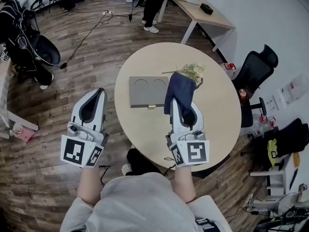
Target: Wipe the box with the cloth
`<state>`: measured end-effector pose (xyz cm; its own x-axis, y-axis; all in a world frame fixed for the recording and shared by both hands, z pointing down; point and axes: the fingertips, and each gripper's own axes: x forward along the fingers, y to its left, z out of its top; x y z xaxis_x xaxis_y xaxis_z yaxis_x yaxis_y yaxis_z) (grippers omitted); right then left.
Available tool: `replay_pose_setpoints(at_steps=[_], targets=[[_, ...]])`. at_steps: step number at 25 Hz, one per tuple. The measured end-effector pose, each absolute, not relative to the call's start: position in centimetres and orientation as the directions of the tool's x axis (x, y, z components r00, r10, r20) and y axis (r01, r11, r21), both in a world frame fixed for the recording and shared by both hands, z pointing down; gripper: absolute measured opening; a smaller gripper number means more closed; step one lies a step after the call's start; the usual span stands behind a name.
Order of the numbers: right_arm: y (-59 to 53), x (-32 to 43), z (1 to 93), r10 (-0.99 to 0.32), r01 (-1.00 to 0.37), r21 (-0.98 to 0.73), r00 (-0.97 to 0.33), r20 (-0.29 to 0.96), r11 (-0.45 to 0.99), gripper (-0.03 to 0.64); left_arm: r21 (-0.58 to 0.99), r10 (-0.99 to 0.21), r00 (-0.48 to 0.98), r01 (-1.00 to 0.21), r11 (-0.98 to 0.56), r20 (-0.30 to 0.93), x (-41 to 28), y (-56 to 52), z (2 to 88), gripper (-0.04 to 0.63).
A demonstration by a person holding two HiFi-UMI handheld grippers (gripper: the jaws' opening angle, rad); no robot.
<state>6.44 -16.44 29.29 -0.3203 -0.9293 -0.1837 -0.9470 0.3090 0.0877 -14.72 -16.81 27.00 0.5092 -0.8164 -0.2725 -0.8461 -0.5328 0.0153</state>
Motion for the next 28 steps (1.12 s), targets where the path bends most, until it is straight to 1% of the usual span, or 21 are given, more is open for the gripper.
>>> replay_pose_setpoints(at_steps=[11, 16, 20, 28], targets=[[-21.9, 5.6, 29.6, -0.927, -0.940, 0.060, -0.342, -0.153, 0.337, 0.084, 0.008, -0.836, 0.487, -0.863, -0.505, -0.251, -15.9, -20.5, 27.0, 0.008], [-25.0, 5.5, 30.6, -0.929, -0.939, 0.016, -0.344, -0.134, 0.345, 0.084, 0.007, -0.842, 0.482, -0.867, -0.498, -0.244, -16.1, -22.7, 27.5, 0.008], [-27.3, 5.6, 32.6, -0.933, -0.936, -0.008, -0.351, -0.081, 0.352, 0.084, 0.016, -0.847, 0.483, -0.867, -0.498, -0.222, -15.7, -24.5, 28.3, 0.008], [-31.3, 6.0, 38.2, -0.940, -0.942, -0.051, -0.334, 0.073, 0.331, 0.084, 0.036, -0.851, 0.494, -0.861, -0.507, -0.178, -15.0, -26.8, 30.2, 0.008]])
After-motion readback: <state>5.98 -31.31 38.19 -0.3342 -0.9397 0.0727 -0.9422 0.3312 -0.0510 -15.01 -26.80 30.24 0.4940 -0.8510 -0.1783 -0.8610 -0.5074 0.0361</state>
